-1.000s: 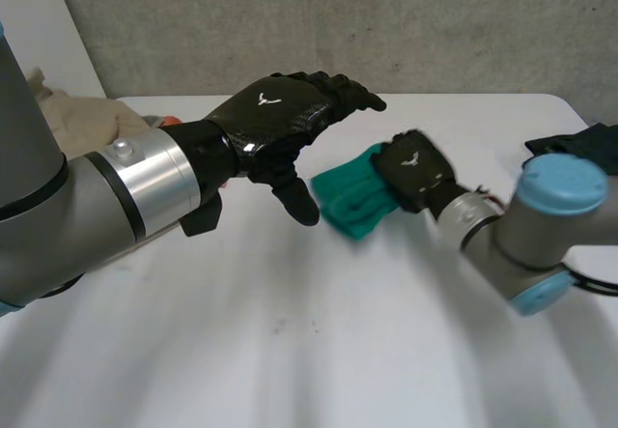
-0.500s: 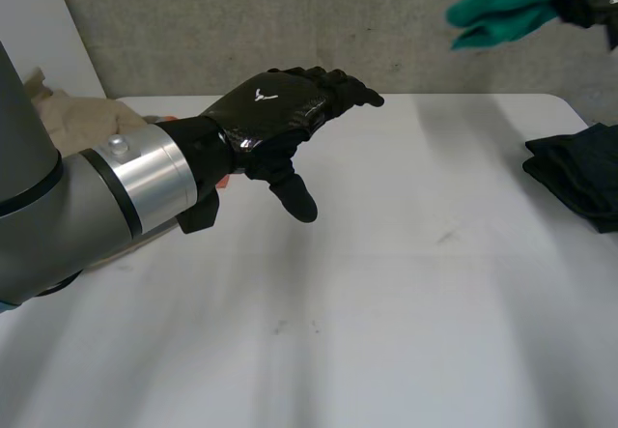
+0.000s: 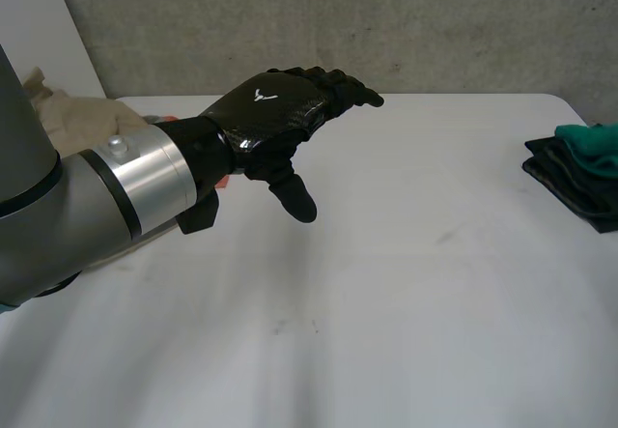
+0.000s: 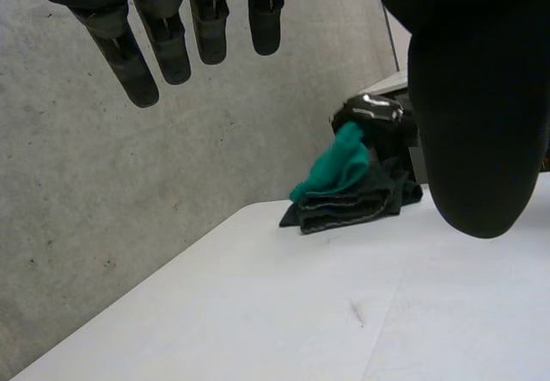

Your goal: Fold the laundry.

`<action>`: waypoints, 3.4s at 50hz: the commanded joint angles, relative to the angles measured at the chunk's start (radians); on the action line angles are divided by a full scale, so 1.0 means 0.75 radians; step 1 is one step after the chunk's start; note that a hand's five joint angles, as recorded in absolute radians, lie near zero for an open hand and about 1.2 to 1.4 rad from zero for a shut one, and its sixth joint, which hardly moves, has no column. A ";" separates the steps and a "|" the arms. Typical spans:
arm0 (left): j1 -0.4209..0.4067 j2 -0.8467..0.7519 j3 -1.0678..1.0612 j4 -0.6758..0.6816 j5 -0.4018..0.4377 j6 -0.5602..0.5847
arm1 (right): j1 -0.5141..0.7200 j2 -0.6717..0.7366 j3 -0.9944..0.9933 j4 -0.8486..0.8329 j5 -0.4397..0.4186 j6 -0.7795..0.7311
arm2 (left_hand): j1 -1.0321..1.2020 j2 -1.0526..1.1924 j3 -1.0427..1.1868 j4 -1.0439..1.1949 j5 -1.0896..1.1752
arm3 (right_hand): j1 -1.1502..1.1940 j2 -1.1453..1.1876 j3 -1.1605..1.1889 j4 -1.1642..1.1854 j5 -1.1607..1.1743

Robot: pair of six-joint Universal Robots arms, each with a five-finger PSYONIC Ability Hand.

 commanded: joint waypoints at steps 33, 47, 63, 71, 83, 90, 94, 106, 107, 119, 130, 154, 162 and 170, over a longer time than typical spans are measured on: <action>-0.002 0.026 -0.005 -0.002 -0.034 -0.010 | -0.424 -0.369 0.193 0.155 0.100 -0.531 | 0.032 0.018 0.010 0.018 -0.007 | -0.995 -1.328 -1.323 -1.351 -1.247; 0.027 0.040 0.005 0.037 -0.048 -0.014 | 0.062 -0.784 0.317 0.202 0.514 -0.524 | 0.032 0.018 0.010 0.018 -0.007 | -0.995 -1.328 -1.323 -1.351 -1.247; 0.347 -0.050 -0.003 0.442 -0.459 0.013 | 0.987 -1.005 0.878 0.744 0.579 -0.481 | -0.015 -0.029 -0.037 -0.029 -0.054 | -0.995 -1.328 -1.323 -1.351 -1.247; 0.619 -0.361 0.089 0.468 -0.457 0.331 | 1.108 -1.007 1.023 0.799 0.702 -0.556 | -0.023 -0.037 -0.045 -0.036 -0.062 | -0.995 -1.328 -1.323 -1.351 -1.247; 0.730 -0.729 0.128 0.448 -0.373 0.784 | 1.088 -1.005 1.137 0.805 0.712 -0.634 | -0.015 -0.029 -0.037 -0.029 -0.054 | -0.995 -1.328 -1.323 -1.351 -1.247; 0.712 -0.782 0.111 0.460 -0.224 0.778 | 1.085 -0.999 1.178 0.803 0.710 -0.634 | 0.036 0.021 0.014 0.022 -0.003 | -0.995 -1.328 -1.323 -1.351 -1.247; 0.691 -0.786 0.115 0.493 -0.211 0.767 | 1.081 -0.997 1.193 0.797 0.708 -0.634 | 0.227 0.212 0.205 0.213 0.187 | -0.995 -1.328 -1.323 -1.351 -1.247; 0.518 -0.756 0.115 0.636 -0.283 0.628 | 1.028 -1.007 1.207 0.793 0.710 -0.634 | 1.605 1.591 1.583 1.592 1.566 | -0.995 -1.328 -1.323 -1.351 -1.247; 0.479 -0.711 0.117 0.636 -0.311 0.592 | 1.022 -1.009 1.203 0.793 0.712 -0.634 | 1.605 1.591 1.583 1.592 1.566 | -0.995 -1.328 -1.323 -1.351 -1.247; 0.064 -0.375 0.211 0.661 -0.516 -0.012 | 0.963 -1.095 1.168 0.789 0.735 -0.628 | 1.605 1.591 1.583 1.592 1.566 | -0.995 -1.328 -1.323 -1.351 -1.247; -0.231 -0.631 0.342 0.659 -0.618 -0.063 | 0.942 -1.113 1.095 0.801 0.909 -0.614 | -0.017 -0.032 -0.040 -0.031 -0.057 | -0.995 -1.328 -1.323 -1.351 -1.247; 0.503 -0.471 0.013 0.614 -0.447 0.444 | 1.059 -1.081 0.956 1.206 0.909 -0.561 | 0.036 0.021 0.014 0.022 -0.003 | -0.995 -1.328 -1.323 -1.351 -1.247; 0.542 -0.521 -0.030 0.579 -0.408 0.487 | 1.155 -0.788 0.765 1.088 0.927 -0.524 | 0.032 0.018 0.010 0.018 -0.007 | -0.995 -1.328 -1.323 -1.351 -1.247; 0.534 -0.469 -0.120 0.583 -0.402 0.426 | 1.175 -0.492 0.498 1.043 0.978 -0.569 | 0.028 0.014 0.006 0.015 -0.011 | -0.793 -1.126 -1.122 -1.150 -1.046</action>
